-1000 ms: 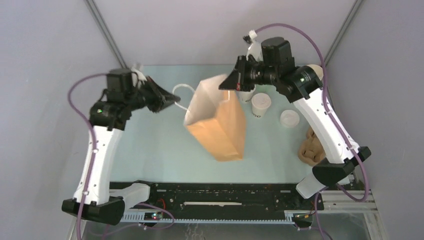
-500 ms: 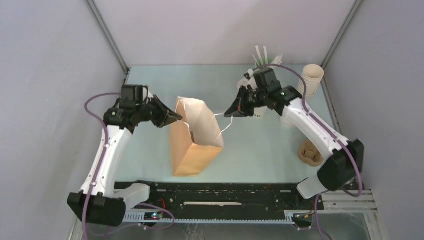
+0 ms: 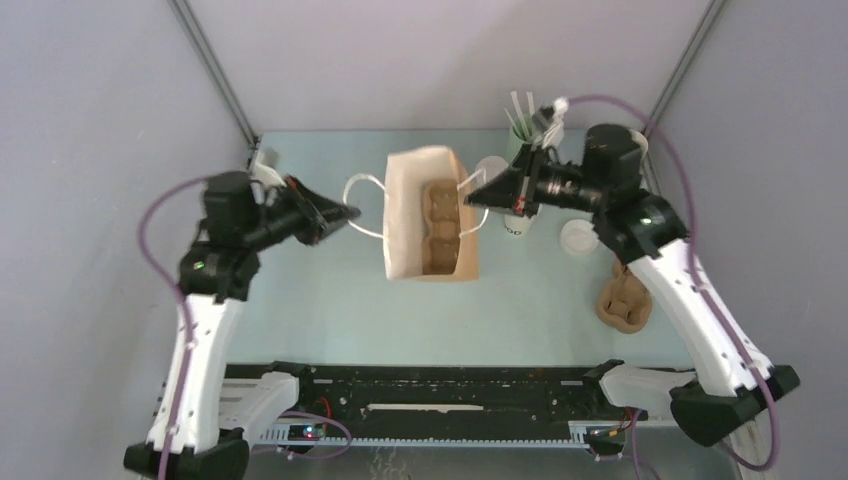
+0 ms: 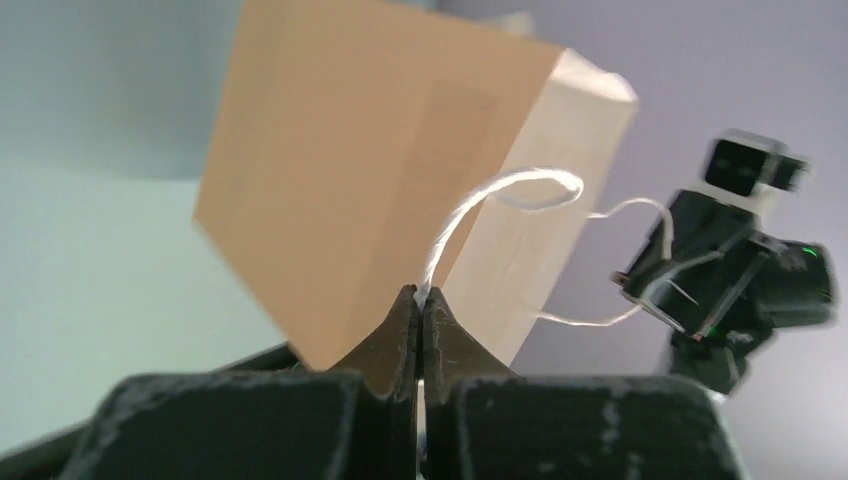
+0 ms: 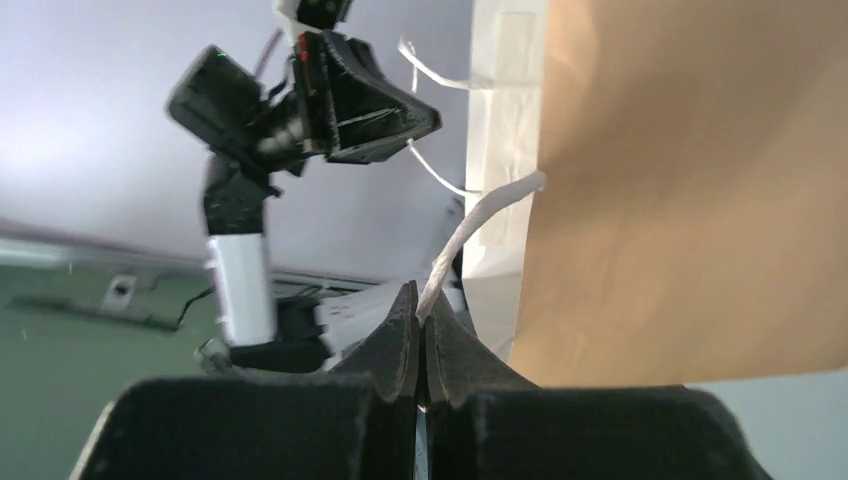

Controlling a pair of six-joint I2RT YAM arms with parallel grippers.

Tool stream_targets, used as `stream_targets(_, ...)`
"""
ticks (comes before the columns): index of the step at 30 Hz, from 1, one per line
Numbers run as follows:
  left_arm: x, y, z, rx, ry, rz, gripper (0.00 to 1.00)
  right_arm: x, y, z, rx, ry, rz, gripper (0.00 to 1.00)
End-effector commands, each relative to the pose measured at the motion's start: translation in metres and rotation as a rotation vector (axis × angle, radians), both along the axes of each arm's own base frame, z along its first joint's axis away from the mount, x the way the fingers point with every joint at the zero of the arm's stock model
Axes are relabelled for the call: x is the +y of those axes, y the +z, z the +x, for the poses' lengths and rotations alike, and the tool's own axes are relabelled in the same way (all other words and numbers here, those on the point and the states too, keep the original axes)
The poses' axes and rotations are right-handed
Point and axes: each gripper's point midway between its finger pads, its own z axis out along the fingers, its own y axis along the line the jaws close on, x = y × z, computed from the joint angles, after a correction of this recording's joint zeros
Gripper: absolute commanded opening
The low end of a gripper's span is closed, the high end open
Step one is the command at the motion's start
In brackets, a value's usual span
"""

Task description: Pack the takeout coffee

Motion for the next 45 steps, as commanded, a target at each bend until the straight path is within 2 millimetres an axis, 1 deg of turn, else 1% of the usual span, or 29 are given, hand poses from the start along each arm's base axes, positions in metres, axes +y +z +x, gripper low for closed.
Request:
stream_targets(1,0.006,-0.144,0.015,0.323,0.027,0.081,0.0,-0.002,-0.147,0.044,0.265,-0.054,-0.191,0.0)
stream_targets(2,0.009,-0.163,0.009,0.368,0.026,0.113,0.0,-0.006,-0.166,0.042,0.276,-0.05,-0.256,0.0)
stream_targets(3,0.009,-0.17,0.005,0.376,0.014,0.125,0.0,-0.009,-0.175,0.04,0.278,-0.028,-0.288,0.0)
stream_targets(4,0.008,-0.168,0.002,0.361,0.003,0.13,0.0,-0.01,-0.176,0.038,0.273,-0.006,-0.288,0.0)
stream_targets(5,0.006,-0.162,-0.001,0.338,-0.007,0.125,0.0,-0.01,-0.17,0.037,0.257,0.005,-0.277,0.0)
stream_targets(7,0.002,-0.136,-0.003,0.257,-0.027,0.107,0.0,-0.009,-0.146,0.036,0.191,0.02,-0.25,0.0)
stream_targets(8,0.001,-0.126,-0.005,0.237,-0.037,0.102,0.0,-0.005,-0.133,0.036,0.164,0.031,-0.243,0.0)
stream_targets(9,-0.001,-0.115,-0.005,0.213,-0.048,0.093,0.0,-0.001,-0.121,0.035,0.143,0.051,-0.231,0.0)
stream_targets(10,-0.003,-0.105,-0.005,0.186,-0.055,0.091,0.0,0.005,-0.1,0.036,0.1,0.073,-0.208,0.0)
stream_targets(12,-0.006,-0.086,-0.003,0.142,-0.06,0.093,0.0,0.015,-0.078,0.035,0.047,0.101,-0.19,0.0)
stream_targets(14,-0.007,-0.07,0.0,0.097,-0.068,0.101,0.0,0.021,-0.056,0.034,-0.025,0.101,-0.183,0.0)
stream_targets(17,-0.008,-0.052,0.005,0.073,-0.069,0.098,0.0,0.02,-0.027,0.039,-0.068,0.076,-0.153,0.0)
stream_targets(18,-0.01,-0.041,0.007,0.054,-0.07,0.088,0.0,0.019,-0.014,0.039,-0.074,0.082,-0.133,0.0)
stream_targets(21,-0.011,0.006,0.015,-0.044,-0.066,0.067,0.0,0.021,0.02,0.039,-0.119,0.095,-0.099,0.0)
stream_targets(23,-0.013,0.046,0.014,-0.121,-0.075,0.05,0.0,0.021,0.041,0.035,-0.13,0.103,-0.071,0.0)
stream_targets(24,-0.013,0.063,0.012,-0.155,-0.077,0.043,0.0,0.021,0.05,0.032,-0.133,0.112,-0.053,0.0)
stream_targets(25,-0.013,0.086,0.007,-0.208,-0.08,0.032,0.0,0.022,0.059,0.027,-0.137,0.124,-0.033,0.0)
stream_targets(26,-0.013,0.1,0.003,-0.239,-0.083,0.023,0.0,0.022,0.065,0.022,-0.141,0.133,-0.015,0.0)
stream_targets(28,-0.014,0.117,-0.002,-0.262,-0.086,-0.003,0.0,0.021,0.074,0.013,-0.146,0.138,0.014,0.0)
stream_targets(30,-0.017,0.121,-0.006,-0.25,-0.096,-0.035,0.0,0.02,0.072,0.01,-0.11,0.136,0.03,0.0)
stream_targets(31,-0.017,0.12,-0.007,-0.239,-0.099,-0.048,0.0,0.02,0.068,0.009,-0.093,0.133,0.034,0.0)
stream_targets(33,-0.017,0.114,-0.007,-0.227,-0.094,-0.059,0.0,0.023,0.058,0.01,-0.06,0.137,0.05,0.0)
stream_targets(35,-0.016,0.104,-0.003,-0.201,-0.083,-0.058,0.0,0.025,0.055,0.009,-0.047,0.146,0.079,0.0)
stream_targets(37,-0.016,0.102,-0.002,-0.193,-0.08,-0.059,0.0,0.028,0.062,0.009,-0.063,0.159,0.099,0.0)
stream_targets(41,-0.015,0.112,-0.002,-0.214,-0.072,-0.063,0.0,0.029,0.071,0.01,-0.086,0.167,0.089,0.0)
stream_targets(45,-0.016,0.119,0.0,-0.222,-0.073,-0.07,0.0,0.024,0.077,0.01,-0.086,0.155,0.091,0.0)
